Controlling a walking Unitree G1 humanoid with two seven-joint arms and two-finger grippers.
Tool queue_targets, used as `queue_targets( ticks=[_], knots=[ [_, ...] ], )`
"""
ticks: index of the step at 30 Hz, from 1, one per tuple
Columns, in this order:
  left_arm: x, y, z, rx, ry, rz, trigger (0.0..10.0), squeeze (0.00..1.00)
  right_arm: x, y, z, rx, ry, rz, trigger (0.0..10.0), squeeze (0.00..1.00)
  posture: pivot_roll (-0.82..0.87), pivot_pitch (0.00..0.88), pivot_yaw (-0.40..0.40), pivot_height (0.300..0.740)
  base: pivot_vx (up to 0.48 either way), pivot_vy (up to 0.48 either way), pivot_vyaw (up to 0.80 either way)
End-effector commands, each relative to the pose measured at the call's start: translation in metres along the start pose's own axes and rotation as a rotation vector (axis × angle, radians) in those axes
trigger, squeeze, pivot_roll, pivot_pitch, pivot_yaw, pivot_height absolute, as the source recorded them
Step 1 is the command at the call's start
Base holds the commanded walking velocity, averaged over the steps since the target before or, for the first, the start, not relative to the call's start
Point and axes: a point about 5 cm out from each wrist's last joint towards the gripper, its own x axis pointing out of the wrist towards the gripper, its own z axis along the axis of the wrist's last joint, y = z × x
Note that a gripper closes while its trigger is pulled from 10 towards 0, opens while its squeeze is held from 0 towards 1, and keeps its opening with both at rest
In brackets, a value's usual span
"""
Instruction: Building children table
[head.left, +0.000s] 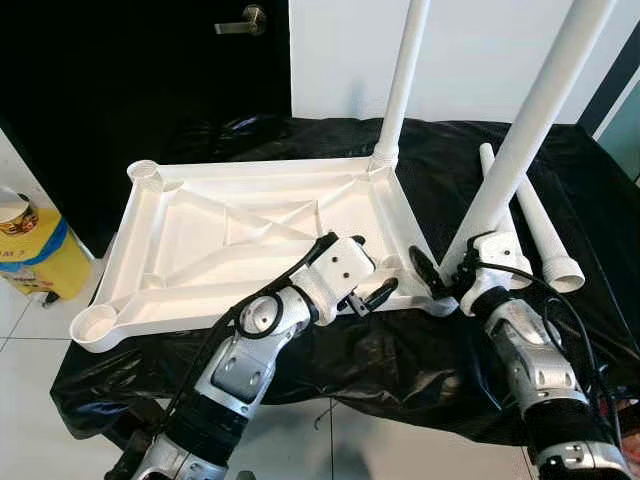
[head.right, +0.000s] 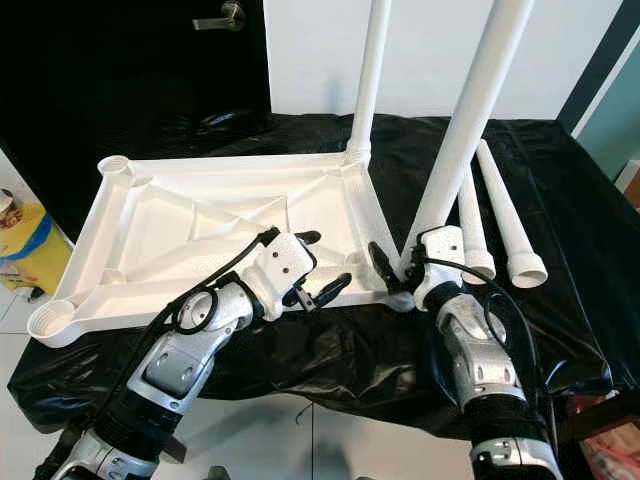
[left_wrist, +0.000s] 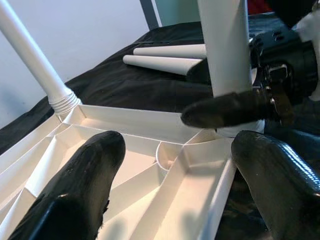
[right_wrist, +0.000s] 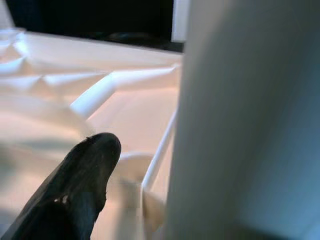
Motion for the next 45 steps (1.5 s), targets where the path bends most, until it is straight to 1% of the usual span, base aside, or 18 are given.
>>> queue_targets(
  ticks=[1, 2, 3, 4, 6, 7, 16, 17, 19, 20, 24, 30, 33, 35, 37, 40, 43, 45],
  knots=[
    [0.001, 0.001, 0.003, 0.008, -0.001, -0.007, 10.0, 0.0, 0.003, 0.001, -0.001, -0.006, 0.01, 0.034, 10.0, 0.0, 0.04, 0.007, -0.031, 0.74, 0.0, 0.0, 0.0],
    [0.001, 0.001, 0.003, 0.008, -0.001, -0.006, 10.0, 0.0, 0.003, -0.001, -0.002, -0.014, 0.019, 0.038, 10.0, 0.0, 0.04, 0.007, -0.031, 0.74, 0.0, 0.0, 0.0],
    [0.001, 0.001, 0.003, 0.008, -0.001, -0.005, 10.0, 0.0, 0.002, -0.003, -0.003, -0.017, 0.026, 0.041, 8.1, 0.0, 0.04, 0.008, -0.031, 0.74, 0.0, 0.0, 0.0],
    [0.001, 0.001, 0.003, 0.008, -0.001, -0.005, 10.0, 0.0, 0.002, -0.003, -0.003, -0.017, 0.026, 0.041, 8.1, 0.0, 0.04, 0.008, -0.031, 0.74, 0.0, 0.0, 0.0],
    [0.0, 0.002, 0.003, 0.008, 0.0, -0.003, 10.0, 0.0, 0.001, -0.007, -0.006, -0.02, 0.036, 0.046, 0.4, 0.0, 0.04, 0.011, -0.031, 0.74, 0.0, 0.0, 0.0],
    [0.0, 0.002, 0.004, 0.008, 0.0, -0.001, 10.0, 0.0, 0.0, -0.01, -0.008, -0.02, 0.04, 0.05, 0.0, 0.0, 0.04, 0.011, -0.031, 0.74, 0.0, 0.0, 0.0],
    [0.0, 0.002, 0.004, 0.007, -0.001, -0.006, 10.0, 0.0, -0.006, -0.015, -0.016, -0.018, 0.067, -0.001, 0.0, 0.0, 0.03, 0.017, -0.026, 0.74, 0.0, 0.0, 0.0],
    [0.0, 0.002, 0.004, 0.007, -0.001, -0.007, 10.0, 0.0, -0.006, -0.017, -0.018, -0.009, 0.068, -0.023, 5.0, 0.0, 0.03, 0.021, -0.027, 0.74, 0.0, 0.0, 0.0],
    [0.0, 0.002, 0.005, 0.006, -0.002, -0.007, 10.0, 0.0, -0.006, -0.017, -0.018, -0.003, 0.067, -0.033, 5.0, 0.0, 0.03, 0.021, -0.027, 0.74, 0.0, 0.0, 0.0],
    [0.0, 0.002, 0.005, 0.005, -0.002, -0.007, 10.0, 0.0, -0.007, -0.017, -0.02, 0.014, 0.059, -0.061, 10.0, 0.0, 0.03, 0.024, -0.031, 0.74, 0.0, 0.0, 0.0],
    [0.001, 0.001, 0.005, 0.004, -0.002, -0.007, 10.0, 0.0, -0.008, -0.015, -0.021, 0.044, 0.051, -0.117, 10.0, 0.0, 0.03, 0.025, -0.031, 0.74, 0.0, 0.0, 0.0],
    [-0.001, -0.001, 0.004, -0.005, 0.001, -0.005, 10.0, 0.0, -0.011, -0.008, -0.027, 0.082, 0.076, -0.301, 10.0, 0.0, 0.03, 0.033, -0.034, 0.74, 0.0, 0.0, 0.0],
    [-0.001, -0.002, 0.004, -0.006, 0.001, -0.005, 10.0, 0.0, -0.012, -0.007, -0.028, 0.08, 0.085, -0.326, 10.0, 0.0, 0.03, 0.036, -0.036, 0.74, 0.0, 0.0, 0.0],
    [-0.001, -0.003, 0.004, -0.009, 0.002, -0.005, 10.0, 0.0, -0.012, -0.002, -0.031, 0.097, 0.104, -0.418, 10.0, 0.0, 0.03, 0.039, -0.037, 0.74, 0.0, 0.0, 0.0],
    [-0.001, -0.003, 0.003, -0.01, 0.003, -0.005, 10.0, 0.0, -0.013, 0.0, -0.031, 0.104, 0.109, -0.451, 10.0, 0.0, 0.03, 0.039, -0.037, 0.74, 0.0, 0.0, 0.0],
    [-0.002, -0.003, 0.003, -0.012, 0.006, -0.003, 10.0, 0.0, -0.015, 0.009, -0.032, 0.117, 0.121, -0.565, 10.0, 0.0, 0.03, 0.043, -0.043, 0.74, 0.0, 0.0, 0.0],
    [-0.002, -0.003, 0.003, -0.013, 0.006, -0.002, 10.0, 0.0, -0.015, 0.01, -0.031, 0.117, 0.121, -0.58, 10.0, 0.0, 0.03, 0.043, -0.043, 0.74, 0.0, 0.0, 0.0],
    [-0.002, -0.003, 0.003, -0.013, 0.007, 0.002, 10.0, 0.0, -0.014, 0.019, -0.03, 0.14, 0.122, -0.625, 10.0, 0.0, 0.04, 0.042, -0.05, 0.74, 0.0, 0.0, 0.0]
  ],
)
